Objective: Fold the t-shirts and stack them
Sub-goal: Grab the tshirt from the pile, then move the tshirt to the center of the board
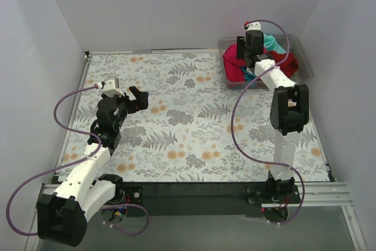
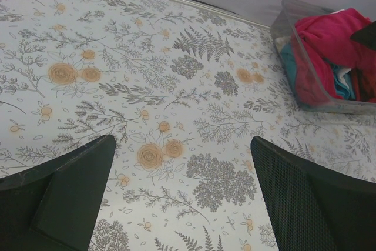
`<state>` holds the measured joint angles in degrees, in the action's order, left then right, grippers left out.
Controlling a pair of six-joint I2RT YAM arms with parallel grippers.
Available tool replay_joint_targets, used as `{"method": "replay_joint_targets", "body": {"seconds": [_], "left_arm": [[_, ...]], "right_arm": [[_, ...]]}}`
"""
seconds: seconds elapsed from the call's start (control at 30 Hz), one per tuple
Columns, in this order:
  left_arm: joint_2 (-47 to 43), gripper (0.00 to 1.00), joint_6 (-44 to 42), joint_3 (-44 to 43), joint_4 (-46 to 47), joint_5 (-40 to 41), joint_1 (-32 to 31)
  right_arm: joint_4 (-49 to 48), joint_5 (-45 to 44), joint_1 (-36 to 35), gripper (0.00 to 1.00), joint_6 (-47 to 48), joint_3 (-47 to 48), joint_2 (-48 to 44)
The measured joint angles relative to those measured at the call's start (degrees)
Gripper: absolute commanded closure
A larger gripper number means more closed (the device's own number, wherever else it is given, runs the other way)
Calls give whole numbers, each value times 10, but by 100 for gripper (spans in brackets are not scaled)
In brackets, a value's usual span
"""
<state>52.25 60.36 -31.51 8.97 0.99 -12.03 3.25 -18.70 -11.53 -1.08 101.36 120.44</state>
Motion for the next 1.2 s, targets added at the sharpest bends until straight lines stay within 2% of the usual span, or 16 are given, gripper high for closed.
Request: {"method": "replay_joint_targets", "body": {"seconds": [0.03, 0.1, 0.13, 0.17, 0.33, 0.43, 0.53, 0.67, 0.9, 1.03, 1.2], "left_arm": [[0, 8, 0, 0, 0, 0, 0], [0, 8, 0, 0, 0, 0, 0], [0, 8, 0, 0, 0, 0, 0], [0, 8, 0, 0, 0, 0, 0], [0, 8, 0, 0, 0, 0, 0], [1, 8, 0, 0, 0, 0, 0], [1, 8, 0, 0, 0, 0, 0], [1, 8, 1, 0, 0, 0, -1], [0, 8, 1, 0, 1, 0, -1], [-2, 8, 1, 0, 0, 0, -1], [-10, 8, 1, 0, 0, 1, -1]], "right_arm": [[0, 4, 2, 66, -1, 2, 2], [-1, 12, 3, 81, 0, 3, 4], [-1, 14, 3, 95, -1, 3, 5], [0, 17, 3, 99, -2, 3, 5], [-1, 22, -1, 99, -2, -5, -5], [-7, 1, -14, 99, 15, -44, -48], [-19, -37, -56, 99, 42, -87, -114], [-39, -70, -125, 99, 71, -93, -191], [-50, -69, -199, 99, 127, -80, -323], [-33, 0, -244, 99, 148, -38, -360], [4, 148, -262, 99, 132, -3, -387]]}}
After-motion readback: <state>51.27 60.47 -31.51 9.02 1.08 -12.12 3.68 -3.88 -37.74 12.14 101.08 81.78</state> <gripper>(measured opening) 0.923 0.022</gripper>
